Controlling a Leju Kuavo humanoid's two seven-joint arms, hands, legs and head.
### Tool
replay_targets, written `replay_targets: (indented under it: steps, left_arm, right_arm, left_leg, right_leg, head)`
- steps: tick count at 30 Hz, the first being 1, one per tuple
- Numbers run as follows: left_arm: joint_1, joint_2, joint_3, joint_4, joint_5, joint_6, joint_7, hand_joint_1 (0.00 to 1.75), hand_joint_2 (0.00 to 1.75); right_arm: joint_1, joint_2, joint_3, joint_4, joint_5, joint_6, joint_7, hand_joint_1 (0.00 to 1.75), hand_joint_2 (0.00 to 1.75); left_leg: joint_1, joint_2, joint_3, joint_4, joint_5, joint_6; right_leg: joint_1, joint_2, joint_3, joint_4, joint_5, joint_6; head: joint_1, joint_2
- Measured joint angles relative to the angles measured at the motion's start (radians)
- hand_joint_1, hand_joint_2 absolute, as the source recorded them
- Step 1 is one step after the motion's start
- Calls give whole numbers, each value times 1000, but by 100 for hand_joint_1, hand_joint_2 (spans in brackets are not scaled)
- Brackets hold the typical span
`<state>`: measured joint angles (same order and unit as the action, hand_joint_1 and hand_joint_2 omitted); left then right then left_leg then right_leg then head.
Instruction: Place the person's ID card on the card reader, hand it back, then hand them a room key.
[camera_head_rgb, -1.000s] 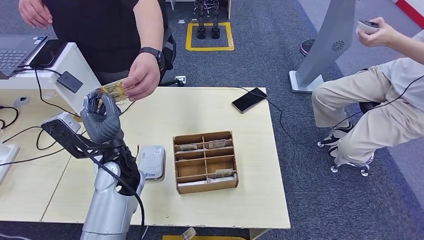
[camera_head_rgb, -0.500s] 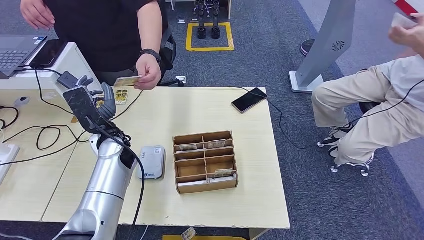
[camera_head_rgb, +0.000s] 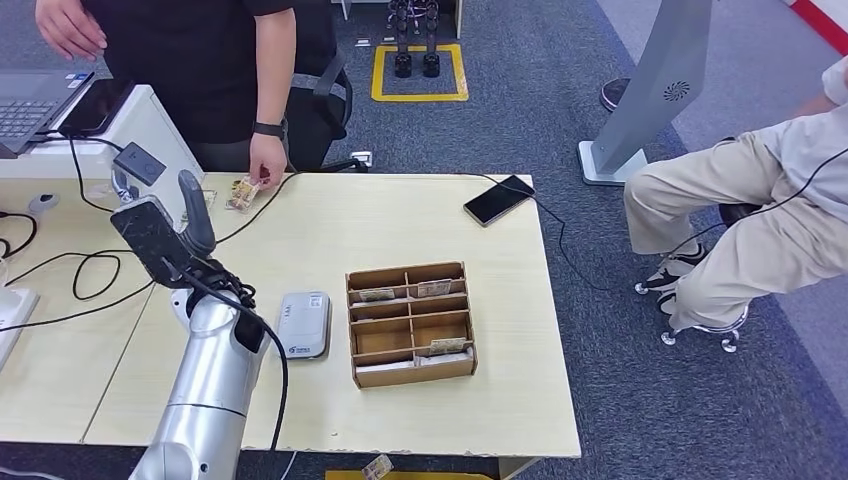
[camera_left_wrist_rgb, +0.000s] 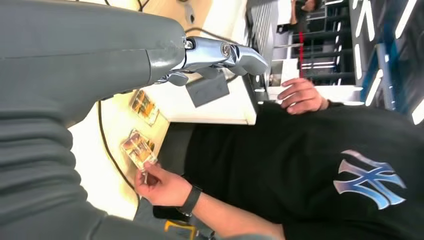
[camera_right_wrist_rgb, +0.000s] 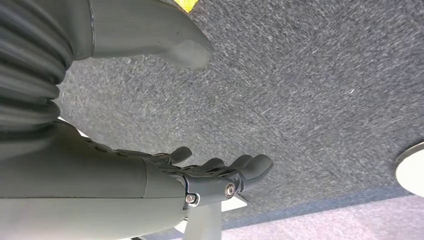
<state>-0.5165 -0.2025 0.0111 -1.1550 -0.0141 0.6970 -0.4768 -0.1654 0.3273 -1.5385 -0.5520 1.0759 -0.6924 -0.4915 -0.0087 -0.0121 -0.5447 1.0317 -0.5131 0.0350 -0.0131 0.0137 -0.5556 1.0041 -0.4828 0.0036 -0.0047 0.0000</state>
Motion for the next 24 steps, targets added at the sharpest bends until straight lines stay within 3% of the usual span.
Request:
replay_targets:
  steps: [7,16,24]
  left_arm:
    - [144,-22,-15,-196,28,-4,-33,0,0]
    - [386,-23,-116,-489,72,-3,-128,0,0]
    - [452,-38,-130,-646,43,-2,-220,0,0]
  right_arm:
    - [8,0,0,-4,-34,0,3,0,175]
    - [18,1,0,-29,-80,0,22,0,175]
    - [21,2,0,-51,-94,0,38,0,175]
  left_leg:
    - [0,1,0,0,0,0]
    - [0,0,0,0,-1,0]
    - [0,0,0,0,-1,0]
  right_leg:
    - [0,0,-1,0,0,0]
    - [0,0,-1,0,0,0]
    - [0,0,0,0,0,0]
  head:
    - [0,0]
    - [0,0]
    - [0,0]
